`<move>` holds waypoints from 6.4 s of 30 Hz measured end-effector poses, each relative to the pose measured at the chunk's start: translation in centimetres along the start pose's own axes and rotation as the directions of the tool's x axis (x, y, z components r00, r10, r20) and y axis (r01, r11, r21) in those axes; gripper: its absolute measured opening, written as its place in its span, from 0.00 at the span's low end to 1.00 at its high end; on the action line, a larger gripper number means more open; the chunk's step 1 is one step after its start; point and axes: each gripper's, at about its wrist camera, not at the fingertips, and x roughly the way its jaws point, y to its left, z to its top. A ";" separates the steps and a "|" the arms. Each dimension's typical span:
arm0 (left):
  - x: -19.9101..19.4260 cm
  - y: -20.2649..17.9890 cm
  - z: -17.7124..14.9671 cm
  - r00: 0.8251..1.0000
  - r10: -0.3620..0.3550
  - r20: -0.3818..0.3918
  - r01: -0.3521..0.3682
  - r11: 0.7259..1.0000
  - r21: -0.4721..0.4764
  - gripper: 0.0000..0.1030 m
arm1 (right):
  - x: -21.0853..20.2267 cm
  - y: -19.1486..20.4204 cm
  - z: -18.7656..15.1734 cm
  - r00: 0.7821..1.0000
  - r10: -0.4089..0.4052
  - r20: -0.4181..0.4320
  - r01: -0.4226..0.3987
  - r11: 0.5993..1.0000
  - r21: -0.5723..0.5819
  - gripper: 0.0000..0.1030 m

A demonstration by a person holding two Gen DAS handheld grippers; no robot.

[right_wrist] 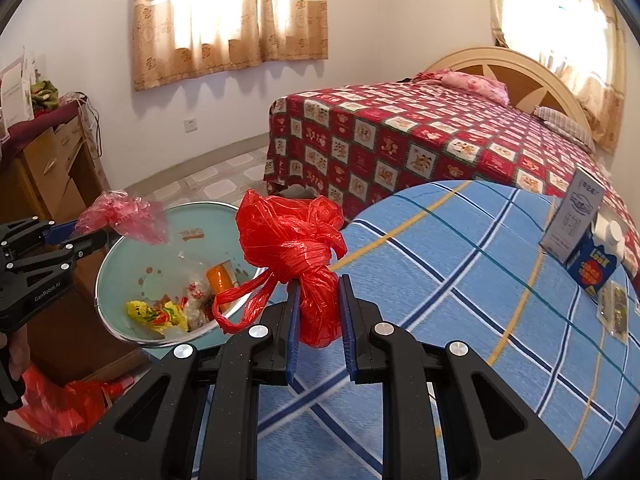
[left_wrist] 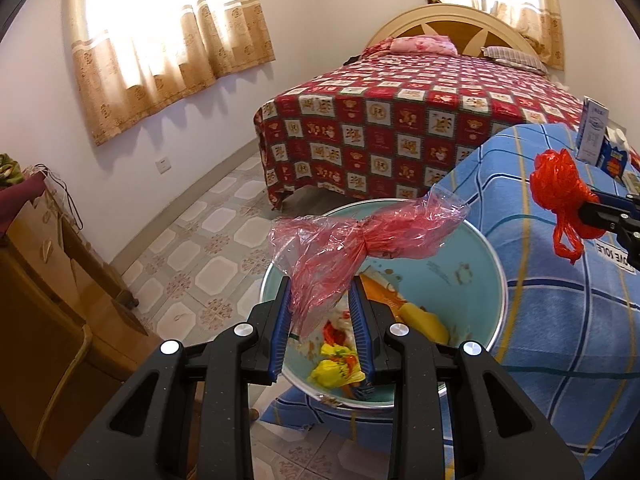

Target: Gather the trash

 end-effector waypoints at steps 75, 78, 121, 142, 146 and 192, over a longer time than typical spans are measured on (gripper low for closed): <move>0.5 5.3 -0.4 0.998 0.068 -0.011 -0.069 0.994 -0.081 0.34 | 3.0 8.0 3.4 0.997 0.083 -0.005 -0.083 0.987 -0.137 0.18; 0.0 5.0 -0.3 0.998 0.066 0.007 -0.065 0.994 -0.090 0.54 | 2.8 7.9 3.6 0.995 0.098 0.014 -0.096 0.988 -0.121 0.24; -8.9 3.0 1.5 0.978 0.036 0.208 -0.016 0.995 -0.096 0.94 | -8.7 1.8 1.6 0.976 -0.032 0.214 0.029 0.999 0.017 0.70; -9.0 2.9 1.5 0.978 0.041 0.207 -0.023 0.996 -0.090 0.94 | -8.6 2.1 1.0 0.978 -0.029 0.206 0.026 1.000 0.017 0.70; -8.9 3.0 1.4 0.978 0.040 0.205 -0.022 0.996 -0.090 0.94 | -8.5 2.3 0.7 0.979 -0.029 0.203 0.025 1.000 0.018 0.70; -7.4 2.0 0.8 0.985 0.025 0.170 -0.014 0.998 -0.062 0.94 | -8.6 0.7 -0.1 0.977 -0.071 0.201 0.065 0.997 0.034 0.76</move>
